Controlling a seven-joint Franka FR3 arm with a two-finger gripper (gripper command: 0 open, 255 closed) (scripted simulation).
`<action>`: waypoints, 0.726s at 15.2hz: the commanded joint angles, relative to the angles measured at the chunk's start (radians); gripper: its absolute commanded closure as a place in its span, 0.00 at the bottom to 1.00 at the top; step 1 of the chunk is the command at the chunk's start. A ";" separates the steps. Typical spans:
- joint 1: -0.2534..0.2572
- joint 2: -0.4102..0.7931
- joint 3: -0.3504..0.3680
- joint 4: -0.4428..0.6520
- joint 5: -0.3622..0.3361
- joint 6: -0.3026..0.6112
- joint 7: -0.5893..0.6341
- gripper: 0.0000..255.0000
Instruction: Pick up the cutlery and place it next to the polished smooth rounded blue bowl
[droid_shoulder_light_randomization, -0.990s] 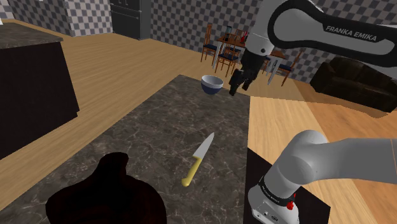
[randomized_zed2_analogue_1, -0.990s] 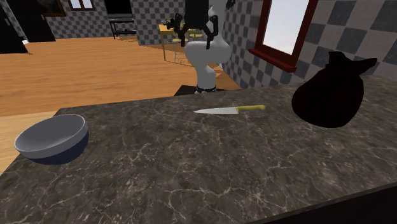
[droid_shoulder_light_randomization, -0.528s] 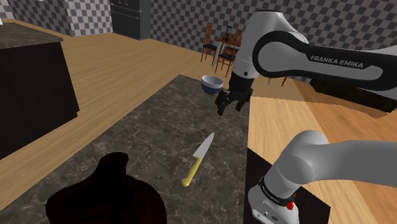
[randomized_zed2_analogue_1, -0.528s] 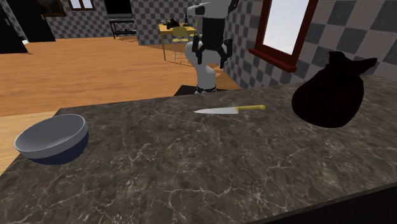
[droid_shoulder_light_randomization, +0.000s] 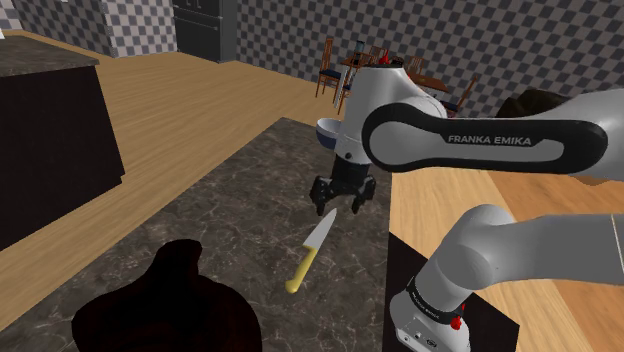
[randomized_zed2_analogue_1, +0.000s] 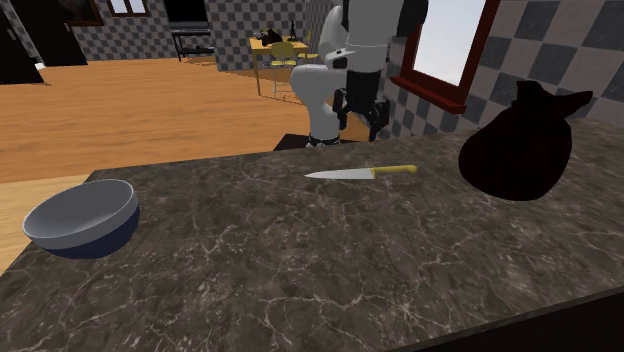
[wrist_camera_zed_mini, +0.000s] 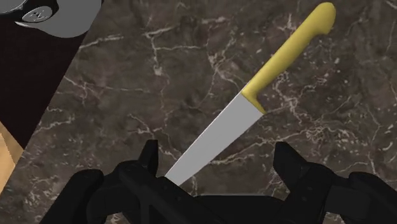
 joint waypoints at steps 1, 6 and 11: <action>0.001 0.036 0.058 -0.010 0.052 0.043 0.091 0.00; -0.017 0.160 0.189 -0.016 0.146 0.171 0.254 0.00; -0.016 0.205 0.225 -0.056 0.171 0.256 0.251 0.00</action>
